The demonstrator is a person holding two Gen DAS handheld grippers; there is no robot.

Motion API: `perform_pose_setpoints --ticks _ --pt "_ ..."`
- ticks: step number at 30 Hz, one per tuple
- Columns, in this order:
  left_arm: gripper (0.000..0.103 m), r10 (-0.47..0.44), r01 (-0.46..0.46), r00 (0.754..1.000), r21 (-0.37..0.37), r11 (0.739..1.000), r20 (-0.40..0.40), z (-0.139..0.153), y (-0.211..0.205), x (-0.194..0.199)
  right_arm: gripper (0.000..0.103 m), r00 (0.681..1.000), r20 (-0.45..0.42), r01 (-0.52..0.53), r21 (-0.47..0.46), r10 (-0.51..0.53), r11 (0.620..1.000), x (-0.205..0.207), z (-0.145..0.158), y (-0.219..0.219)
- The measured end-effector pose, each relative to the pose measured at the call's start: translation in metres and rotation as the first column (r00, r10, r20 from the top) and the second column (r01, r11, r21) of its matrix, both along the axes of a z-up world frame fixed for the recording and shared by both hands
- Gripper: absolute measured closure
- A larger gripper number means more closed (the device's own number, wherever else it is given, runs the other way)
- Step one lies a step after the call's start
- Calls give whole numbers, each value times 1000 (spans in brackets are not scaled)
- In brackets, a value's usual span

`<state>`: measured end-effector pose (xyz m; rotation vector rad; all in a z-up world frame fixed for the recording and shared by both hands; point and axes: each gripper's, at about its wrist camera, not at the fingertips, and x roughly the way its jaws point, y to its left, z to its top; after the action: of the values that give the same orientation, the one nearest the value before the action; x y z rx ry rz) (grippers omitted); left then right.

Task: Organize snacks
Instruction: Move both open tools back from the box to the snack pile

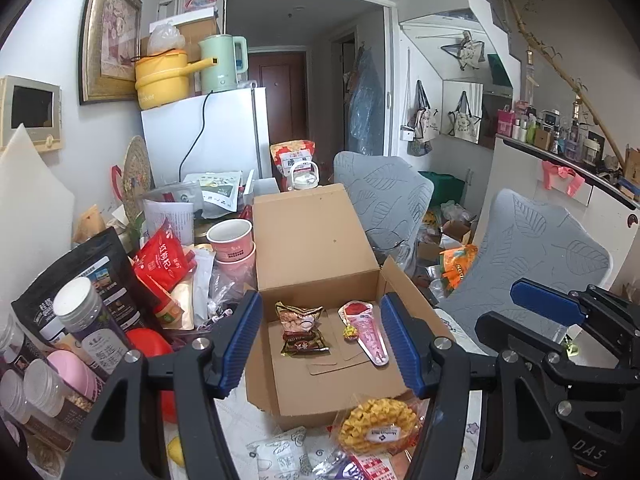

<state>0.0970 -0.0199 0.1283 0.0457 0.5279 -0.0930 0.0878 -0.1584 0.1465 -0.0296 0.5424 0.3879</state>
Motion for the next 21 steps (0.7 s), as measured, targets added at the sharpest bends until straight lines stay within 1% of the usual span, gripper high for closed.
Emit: perform_pose_setpoints --ticks 5,10,15,21 --pt "42 -11 11 1000 3 1000 19 4 0 -27 55 999 27 -17 5 16 1000 -27 2 2" --pt "42 -25 25 999 11 1000 25 1 0 -48 55 999 38 -26 9 25 1000 -49 1 3" --pt "42 -40 40 999 6 999 9 -11 0 -65 55 999 33 -34 15 34 999 -67 -8 3" --pt "42 -62 62 998 -14 998 -23 -29 0 -81 55 999 10 -33 18 32 999 -86 -25 5"
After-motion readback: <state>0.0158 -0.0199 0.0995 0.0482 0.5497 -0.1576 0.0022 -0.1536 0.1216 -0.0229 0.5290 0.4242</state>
